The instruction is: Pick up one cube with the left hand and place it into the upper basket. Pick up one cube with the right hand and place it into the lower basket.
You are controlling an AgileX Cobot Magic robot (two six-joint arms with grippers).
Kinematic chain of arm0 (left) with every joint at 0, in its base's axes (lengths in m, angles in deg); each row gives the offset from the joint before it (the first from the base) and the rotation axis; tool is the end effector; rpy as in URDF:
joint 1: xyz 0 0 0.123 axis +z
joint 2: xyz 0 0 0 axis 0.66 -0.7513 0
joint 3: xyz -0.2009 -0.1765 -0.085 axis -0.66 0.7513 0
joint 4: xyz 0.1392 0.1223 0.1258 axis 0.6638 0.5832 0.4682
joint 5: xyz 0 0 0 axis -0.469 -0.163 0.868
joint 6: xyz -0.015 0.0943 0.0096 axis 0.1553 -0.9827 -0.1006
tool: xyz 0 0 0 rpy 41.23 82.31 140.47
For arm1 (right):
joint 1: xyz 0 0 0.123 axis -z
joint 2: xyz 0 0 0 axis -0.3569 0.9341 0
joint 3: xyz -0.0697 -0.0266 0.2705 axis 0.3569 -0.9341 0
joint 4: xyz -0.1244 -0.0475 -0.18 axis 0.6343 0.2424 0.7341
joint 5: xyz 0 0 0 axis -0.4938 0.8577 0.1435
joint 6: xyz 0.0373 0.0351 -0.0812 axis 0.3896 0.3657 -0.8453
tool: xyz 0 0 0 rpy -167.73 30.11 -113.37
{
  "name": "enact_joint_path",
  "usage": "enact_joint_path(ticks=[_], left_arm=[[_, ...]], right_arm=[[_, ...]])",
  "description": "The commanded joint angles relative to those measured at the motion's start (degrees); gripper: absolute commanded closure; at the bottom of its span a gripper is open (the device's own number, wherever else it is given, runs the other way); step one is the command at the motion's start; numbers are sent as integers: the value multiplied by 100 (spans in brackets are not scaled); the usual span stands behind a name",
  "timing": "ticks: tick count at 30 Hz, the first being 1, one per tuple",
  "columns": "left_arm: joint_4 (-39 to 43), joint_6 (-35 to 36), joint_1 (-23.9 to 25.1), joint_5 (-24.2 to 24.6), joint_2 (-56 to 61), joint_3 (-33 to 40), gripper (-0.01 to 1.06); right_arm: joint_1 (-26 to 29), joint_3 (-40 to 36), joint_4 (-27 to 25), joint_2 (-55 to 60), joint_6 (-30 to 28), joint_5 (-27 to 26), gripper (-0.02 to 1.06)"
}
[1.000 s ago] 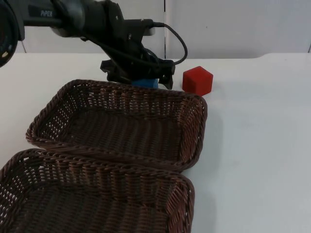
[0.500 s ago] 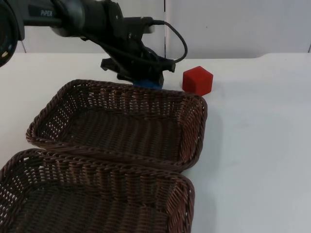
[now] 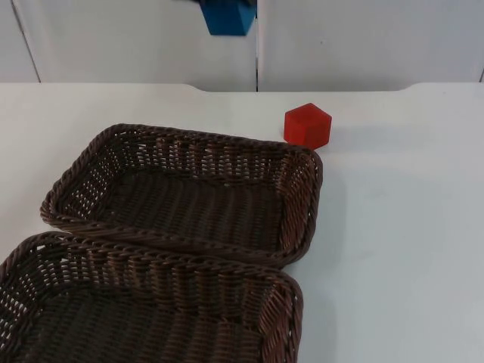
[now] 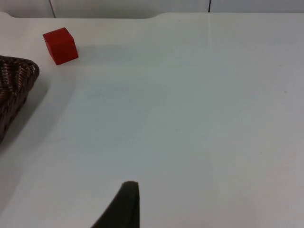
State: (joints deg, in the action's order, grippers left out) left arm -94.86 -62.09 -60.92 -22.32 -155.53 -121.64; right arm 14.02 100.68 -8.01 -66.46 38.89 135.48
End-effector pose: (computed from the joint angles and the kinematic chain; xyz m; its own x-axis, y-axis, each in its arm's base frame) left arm 0.4686 -0.1835 0.2494 -0.6686 0.1243 -0.7332 0.3741 0.9083 -0.1872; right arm -0.0221 -0.0088 0.2640 -0.4611 -0.0344 -0.8867 -0.0532 0.9985 -0.0110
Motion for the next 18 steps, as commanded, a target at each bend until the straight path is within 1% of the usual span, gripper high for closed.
enact_joint_path(ticks=[1,4,5,8,10,13,18], left_arm=[[-41,60,34,268,203,-22,105],[65,72,78,555,446,-22,105],[65,72,78,555,446,-22,105],[73,80,78,799,606,-22,105],[73,84,78,859,631,-22,105],[88,93,78,1105,697,-22,105],[319,265,78,1382,766,-22,105]], right_arm=[[36,-9,23,-21,22,-28,-1],[36,-9,23,-21,22,-28,-1],[36,-9,23,-21,22,-28,-1],[36,-9,23,-21,22,-28,-1],[36,-9,23,-21,22,-28,-1],[36,-9,23,-21,22,-28,-1],[36,-9,23,-21,22,-28,-1]])
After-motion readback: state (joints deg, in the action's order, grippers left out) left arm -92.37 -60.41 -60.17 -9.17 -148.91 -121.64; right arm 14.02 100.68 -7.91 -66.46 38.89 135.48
